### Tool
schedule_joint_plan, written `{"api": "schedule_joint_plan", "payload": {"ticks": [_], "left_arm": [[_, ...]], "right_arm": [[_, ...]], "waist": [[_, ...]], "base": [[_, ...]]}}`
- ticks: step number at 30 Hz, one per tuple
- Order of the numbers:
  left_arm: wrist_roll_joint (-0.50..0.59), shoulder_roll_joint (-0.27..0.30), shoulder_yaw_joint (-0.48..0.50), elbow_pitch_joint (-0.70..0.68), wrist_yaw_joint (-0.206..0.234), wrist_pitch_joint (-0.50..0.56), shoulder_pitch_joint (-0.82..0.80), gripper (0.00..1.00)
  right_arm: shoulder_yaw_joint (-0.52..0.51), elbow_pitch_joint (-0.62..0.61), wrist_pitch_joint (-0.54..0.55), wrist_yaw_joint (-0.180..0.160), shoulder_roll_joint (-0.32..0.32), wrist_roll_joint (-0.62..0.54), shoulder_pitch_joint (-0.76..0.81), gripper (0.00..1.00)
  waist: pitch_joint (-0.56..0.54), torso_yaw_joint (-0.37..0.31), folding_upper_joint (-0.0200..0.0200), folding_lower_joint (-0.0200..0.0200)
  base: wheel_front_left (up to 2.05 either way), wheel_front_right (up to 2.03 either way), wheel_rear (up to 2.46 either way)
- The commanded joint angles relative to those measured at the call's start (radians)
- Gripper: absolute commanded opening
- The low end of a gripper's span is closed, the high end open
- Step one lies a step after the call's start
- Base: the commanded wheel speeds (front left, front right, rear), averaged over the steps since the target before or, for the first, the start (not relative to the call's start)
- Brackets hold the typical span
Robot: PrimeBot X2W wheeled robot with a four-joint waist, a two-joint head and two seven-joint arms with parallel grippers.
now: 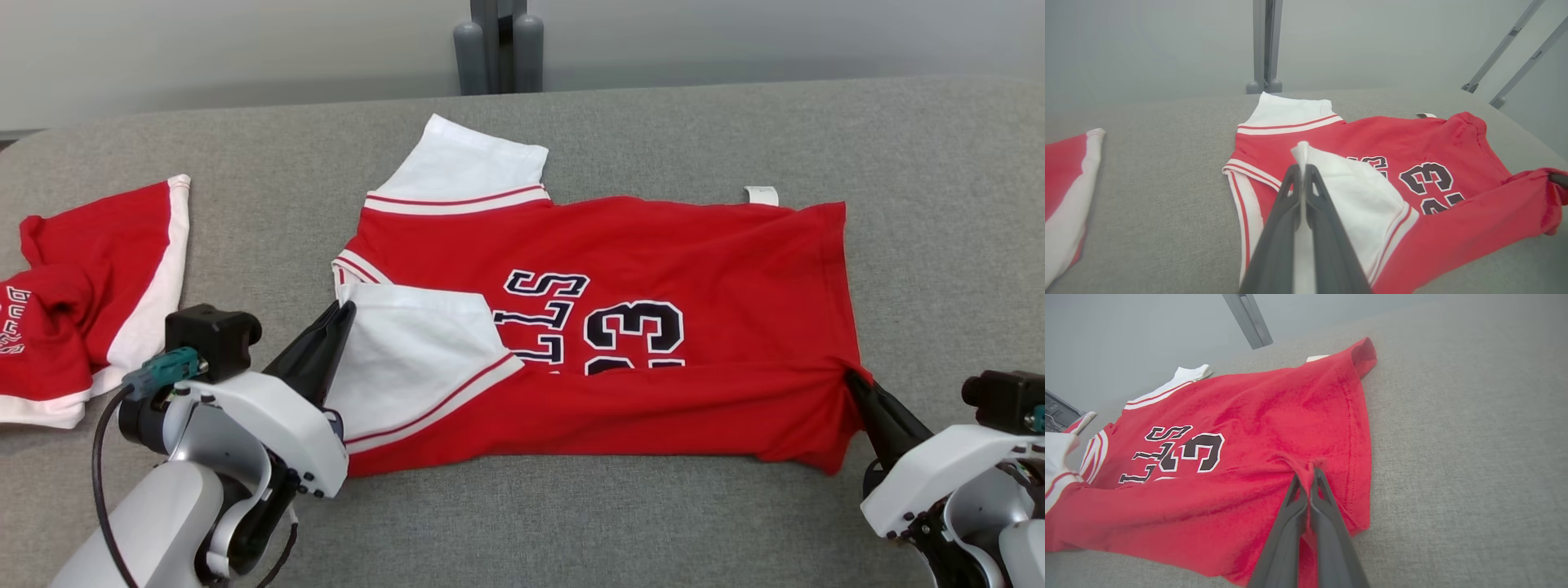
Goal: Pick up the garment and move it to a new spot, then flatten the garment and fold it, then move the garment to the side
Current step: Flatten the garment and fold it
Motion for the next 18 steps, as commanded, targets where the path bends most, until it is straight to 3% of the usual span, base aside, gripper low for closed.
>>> {"api": "schedule_joint_plan", "payload": {"ticks": [1,7,12,13,14,15,16,17,18], "left_arm": [[0.008,-0.012,-0.001,0.047,-0.017,-0.024,-0.033,0.0],[-0.005,-0.066,-0.015,0.219,-0.074,-0.068,-0.09,0.0],[-0.012,-0.083,-0.017,0.299,-0.095,-0.085,-0.108,0.0],[-0.014,-0.087,-0.018,0.316,-0.099,-0.087,-0.11,0.0],[-0.016,-0.092,-0.017,0.328,-0.102,-0.094,-0.116,0.0],[-0.017,-0.097,-0.018,0.34,-0.104,-0.095,-0.118,0.0],[-0.017,-0.099,-0.021,0.351,-0.102,-0.095,-0.117,0.38],[-0.018,-0.103,-0.014,0.357,-0.097,-0.11,-0.118,0.93],[-0.017,-0.107,-0.011,0.363,-0.091,-0.119,-0.116,1.0]], "right_arm": [[0.005,0.038,-0.008,0.0,-0.013,0.014,-0.025,0.0],[0.045,0.127,-0.034,0.0,-0.024,0.042,-0.071,0.0],[0.1,0.143,-0.064,0.0,-0.034,0.061,-0.092,0.0],[0.108,0.147,-0.075,0.0,-0.041,0.063,-0.097,0.16],[0.117,0.153,-0.083,0.0,-0.044,0.072,-0.098,0.46],[0.132,0.149,-0.093,0.0,-0.042,0.086,-0.099,0.91],[0.136,0.146,-0.106,0.0,-0.042,0.099,-0.101,1.0],[0.14,0.145,-0.116,0.0,-0.05,0.103,-0.1,1.0],[0.142,0.143,-0.128,0.0,-0.055,0.105,-0.097,1.0]], "waist": [[0.012,-0.004,0.0,0.0001],[0.032,-0.015,0.0,0.0001],[0.042,-0.028,0.0,0.0001],[0.043,-0.03,0.0,0.0001],[0.044,-0.031,0.0,0.0001],[0.045,-0.032,0.0,0.0001],[0.045,-0.032,0.0,0.0001],[0.044,-0.032,0.0,0.0001],[0.043,-0.032,0.0,0.0001]], "base": [[0.0,0.0,0.0],[0.0,0.0,0.0],[0.0,0.0,0.0],[0.0,0.0,0.0],[0.0,0.0,0.0],[0.0,0.0,0.0],[0.0,0.0,0.0],[0.0,0.0,0.0],[0.0,0.0,0.0]]}}
